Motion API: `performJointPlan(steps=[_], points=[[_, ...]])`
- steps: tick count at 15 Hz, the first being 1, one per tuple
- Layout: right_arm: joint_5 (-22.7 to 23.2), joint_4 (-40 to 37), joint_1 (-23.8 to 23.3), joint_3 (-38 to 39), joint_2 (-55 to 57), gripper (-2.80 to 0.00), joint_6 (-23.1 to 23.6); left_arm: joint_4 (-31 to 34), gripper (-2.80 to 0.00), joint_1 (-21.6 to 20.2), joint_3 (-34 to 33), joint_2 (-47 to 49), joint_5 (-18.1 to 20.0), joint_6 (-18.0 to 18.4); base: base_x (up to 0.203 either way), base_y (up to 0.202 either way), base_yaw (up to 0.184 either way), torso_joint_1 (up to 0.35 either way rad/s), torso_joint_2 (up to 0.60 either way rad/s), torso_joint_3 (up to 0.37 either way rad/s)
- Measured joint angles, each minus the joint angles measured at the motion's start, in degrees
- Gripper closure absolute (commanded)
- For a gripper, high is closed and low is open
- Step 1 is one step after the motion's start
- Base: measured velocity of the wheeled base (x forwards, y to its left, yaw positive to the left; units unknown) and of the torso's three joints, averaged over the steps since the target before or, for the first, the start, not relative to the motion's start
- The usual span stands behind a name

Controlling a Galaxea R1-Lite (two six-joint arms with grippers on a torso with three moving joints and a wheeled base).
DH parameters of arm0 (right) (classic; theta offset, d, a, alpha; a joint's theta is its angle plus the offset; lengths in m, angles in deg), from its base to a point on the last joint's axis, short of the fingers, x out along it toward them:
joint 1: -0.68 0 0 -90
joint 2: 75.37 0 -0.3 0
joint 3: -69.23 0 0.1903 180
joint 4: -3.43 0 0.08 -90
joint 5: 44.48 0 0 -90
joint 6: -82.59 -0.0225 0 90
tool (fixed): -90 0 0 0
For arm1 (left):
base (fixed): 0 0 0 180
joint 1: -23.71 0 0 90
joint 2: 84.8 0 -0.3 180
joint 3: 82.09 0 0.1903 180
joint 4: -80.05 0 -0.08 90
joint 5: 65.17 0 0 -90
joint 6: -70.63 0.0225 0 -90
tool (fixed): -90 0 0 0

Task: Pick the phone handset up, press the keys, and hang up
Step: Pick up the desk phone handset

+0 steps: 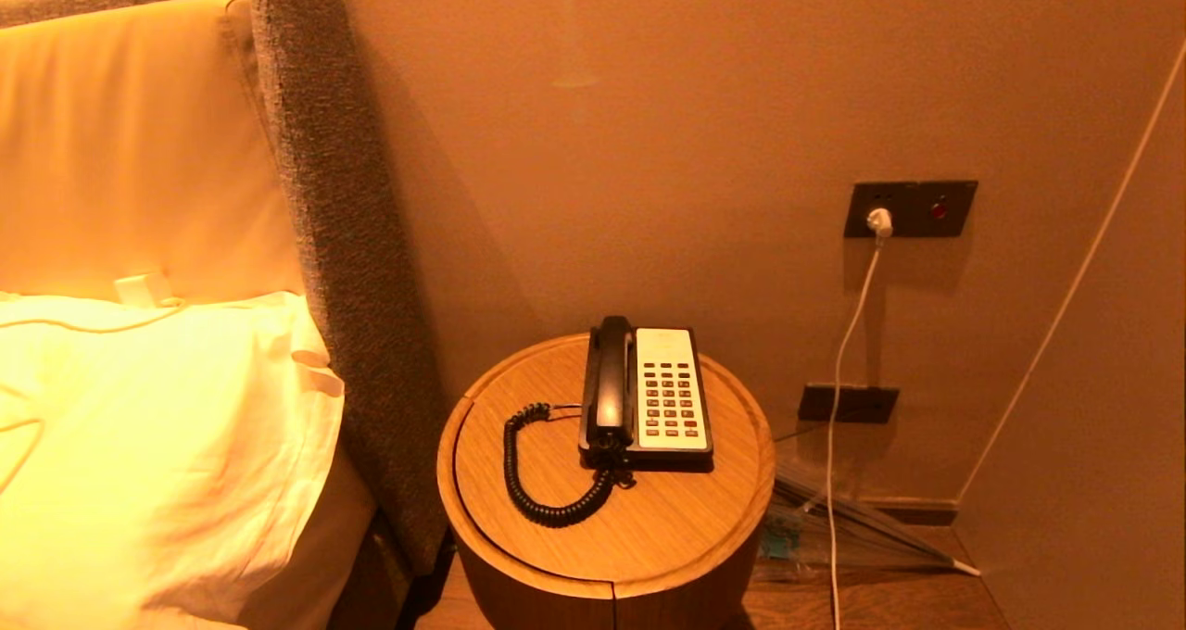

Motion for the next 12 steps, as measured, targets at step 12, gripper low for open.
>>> performJointPlan(steps=[12], points=[[0.0,-0.1,0.0,0.0,0.0,0.0,-0.2,0.0,0.0,0.0,0.0,0.0,0.0,0.0,0.0,0.0,0.0,0.0,0.0,0.0]])
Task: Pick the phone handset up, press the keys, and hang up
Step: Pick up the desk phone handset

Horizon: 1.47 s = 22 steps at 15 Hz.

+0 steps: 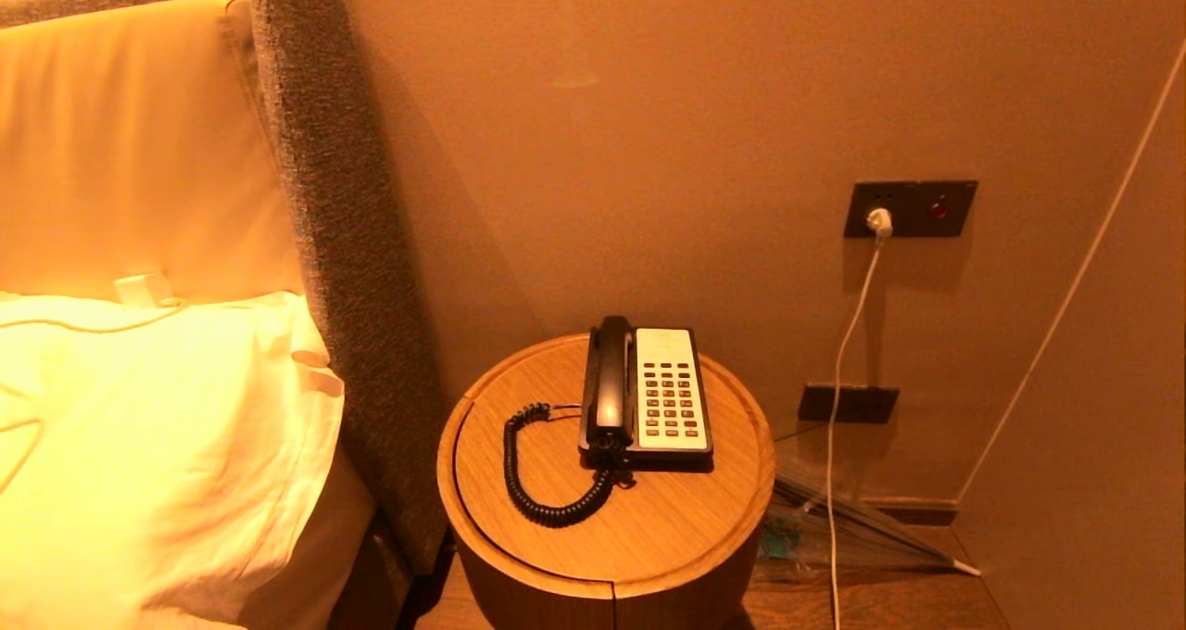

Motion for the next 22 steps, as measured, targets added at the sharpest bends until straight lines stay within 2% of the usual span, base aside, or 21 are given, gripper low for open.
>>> performJointPlan(steps=[22], points=[[0.0,0.0,0.0,0.0,0.0,0.0,0.0,0.0,0.0,0.0,0.0,0.0,0.0,0.4,0.0,0.0,0.0,0.0,0.0,0.0]])
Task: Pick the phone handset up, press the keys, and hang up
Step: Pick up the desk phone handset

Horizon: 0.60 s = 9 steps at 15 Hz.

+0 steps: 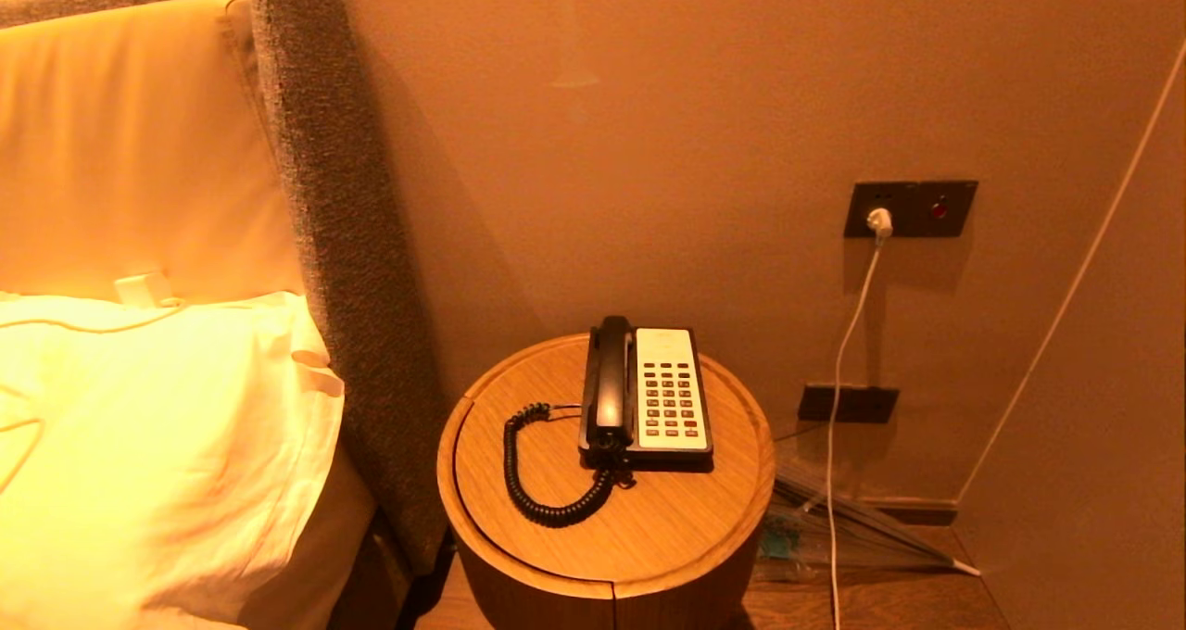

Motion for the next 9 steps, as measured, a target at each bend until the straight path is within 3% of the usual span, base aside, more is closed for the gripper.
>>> performJointPlan(steps=[9], points=[[0.0,0.0,0.0,0.0,0.0,0.0,0.0,-0.4,0.0,0.0,0.0,0.0,-0.2,-0.8,0.0,0.0,0.0,0.0,0.0,0.0]])
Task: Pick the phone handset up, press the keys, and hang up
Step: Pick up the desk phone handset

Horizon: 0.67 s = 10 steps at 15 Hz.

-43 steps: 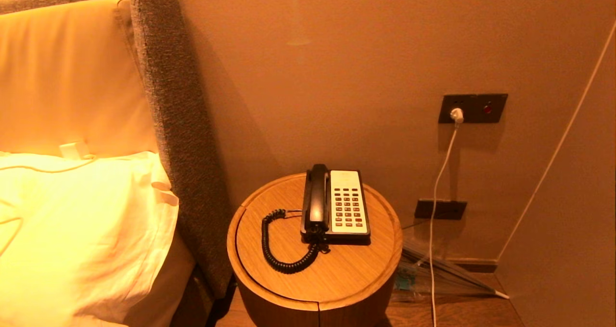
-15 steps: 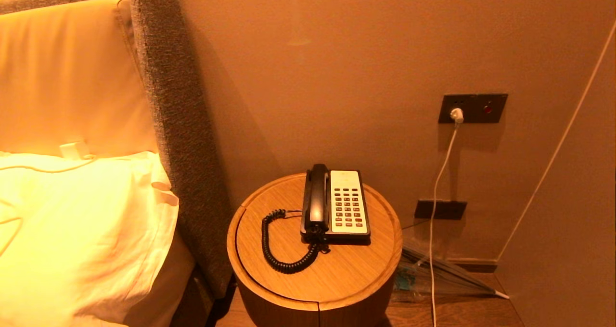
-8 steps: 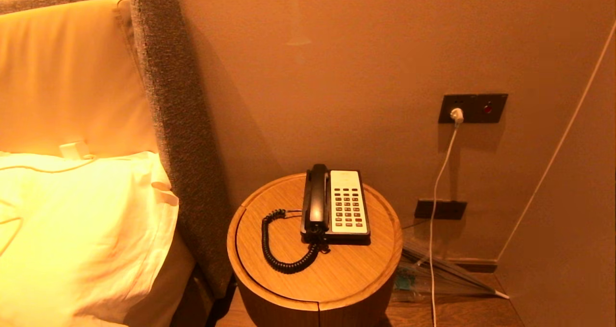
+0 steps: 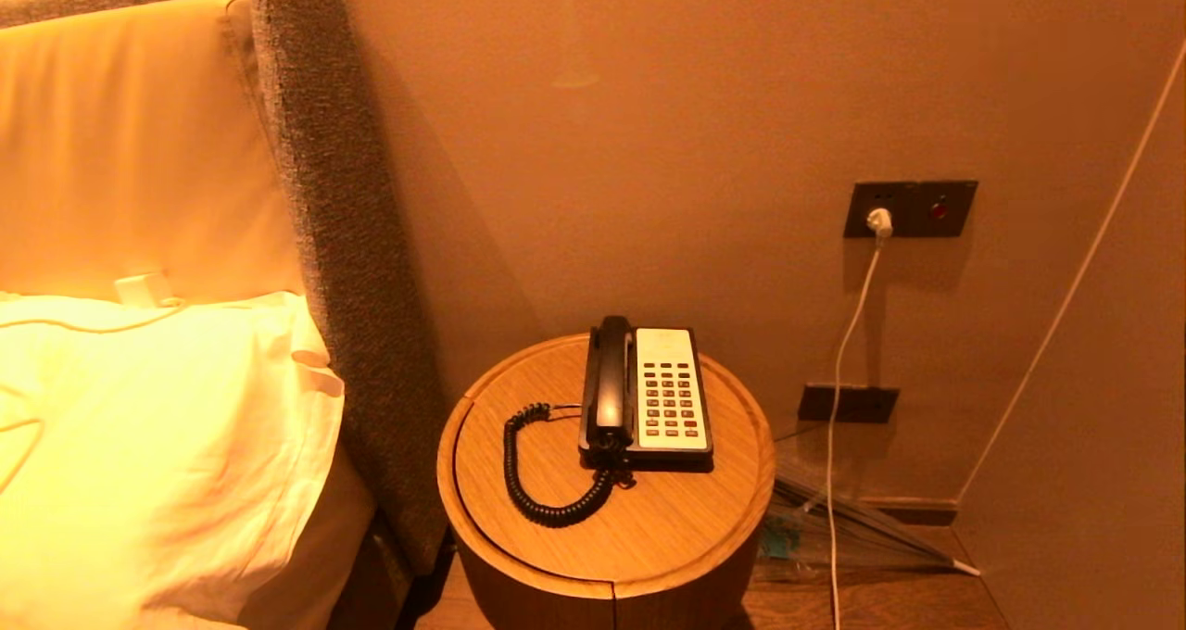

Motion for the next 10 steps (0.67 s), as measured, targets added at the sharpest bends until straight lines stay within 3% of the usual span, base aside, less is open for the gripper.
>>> performJointPlan(steps=[10], points=[[0.0,0.0,0.0,0.0,0.0,0.0,0.0,0.0,0.0,0.0,0.0,0.0,0.0,0.0,0.0,0.0,0.0,0.002,0.0,-0.171]])
